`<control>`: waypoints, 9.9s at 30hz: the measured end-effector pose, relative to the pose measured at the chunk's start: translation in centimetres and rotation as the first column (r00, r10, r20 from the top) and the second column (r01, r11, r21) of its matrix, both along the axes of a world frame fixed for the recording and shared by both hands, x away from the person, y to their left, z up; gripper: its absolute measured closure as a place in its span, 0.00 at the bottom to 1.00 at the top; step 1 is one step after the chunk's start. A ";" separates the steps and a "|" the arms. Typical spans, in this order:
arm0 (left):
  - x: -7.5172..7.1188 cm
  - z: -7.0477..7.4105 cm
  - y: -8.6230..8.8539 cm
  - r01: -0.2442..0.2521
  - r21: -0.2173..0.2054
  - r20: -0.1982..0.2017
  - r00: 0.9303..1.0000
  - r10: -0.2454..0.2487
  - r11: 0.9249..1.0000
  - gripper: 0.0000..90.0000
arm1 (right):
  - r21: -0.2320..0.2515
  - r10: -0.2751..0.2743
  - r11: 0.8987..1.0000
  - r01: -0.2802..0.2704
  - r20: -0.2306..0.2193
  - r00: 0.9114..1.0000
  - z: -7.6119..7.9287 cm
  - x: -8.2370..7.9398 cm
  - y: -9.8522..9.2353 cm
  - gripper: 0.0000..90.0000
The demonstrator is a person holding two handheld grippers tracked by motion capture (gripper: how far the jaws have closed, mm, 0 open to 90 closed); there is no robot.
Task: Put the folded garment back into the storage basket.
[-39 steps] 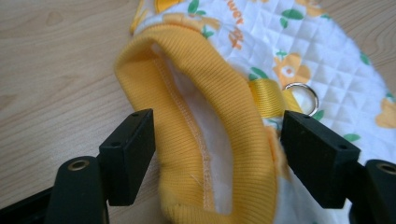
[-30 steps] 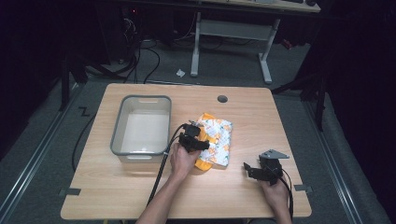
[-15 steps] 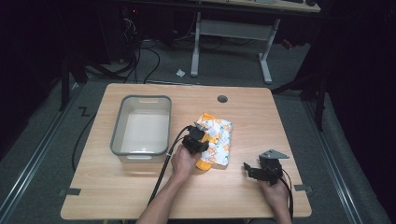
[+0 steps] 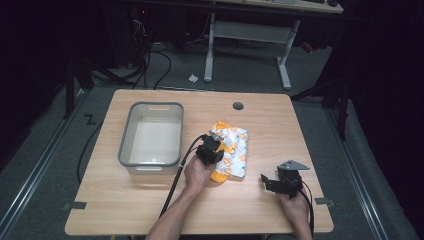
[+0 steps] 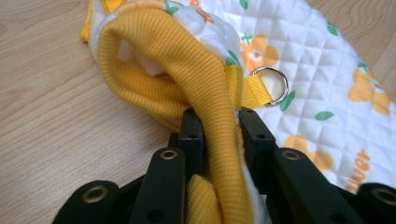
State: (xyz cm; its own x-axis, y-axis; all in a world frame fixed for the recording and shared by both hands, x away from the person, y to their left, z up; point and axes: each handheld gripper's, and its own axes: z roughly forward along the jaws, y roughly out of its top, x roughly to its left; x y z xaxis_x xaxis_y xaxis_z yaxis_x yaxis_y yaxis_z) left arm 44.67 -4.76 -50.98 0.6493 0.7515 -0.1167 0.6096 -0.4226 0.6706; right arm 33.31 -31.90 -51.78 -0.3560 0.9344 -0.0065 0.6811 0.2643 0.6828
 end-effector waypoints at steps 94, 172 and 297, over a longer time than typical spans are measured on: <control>-3.4 11.7 11.0 0.030 -0.374 0.133 0.991 0.022 0.927 0.83 | -0.001 0.005 1.000 -0.005 0.002 1.000 0.0 0.0 0.0 0.26; -3.2 13.4 22.6 -0.149 -0.378 0.131 0.969 0.212 0.914 0.83 | 0.000 0.001 1.000 -0.001 0.000 1.000 0.0 0.0 0.0 0.26; -7.7 9.2 16.9 -0.136 -0.171 0.174 0.971 0.166 0.976 0.40 | -0.001 0.000 1.000 0.000 0.001 1.000 0.0 0.0 0.0 0.26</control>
State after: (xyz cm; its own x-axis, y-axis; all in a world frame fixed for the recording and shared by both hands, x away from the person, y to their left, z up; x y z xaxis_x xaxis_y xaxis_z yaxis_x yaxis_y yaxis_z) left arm 36.94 12.16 -41.76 0.5511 0.8245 -0.1285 0.5162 -0.2159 0.8288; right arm 33.33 -31.92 -51.79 -0.3565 0.9343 -0.0079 0.6802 0.2653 0.6833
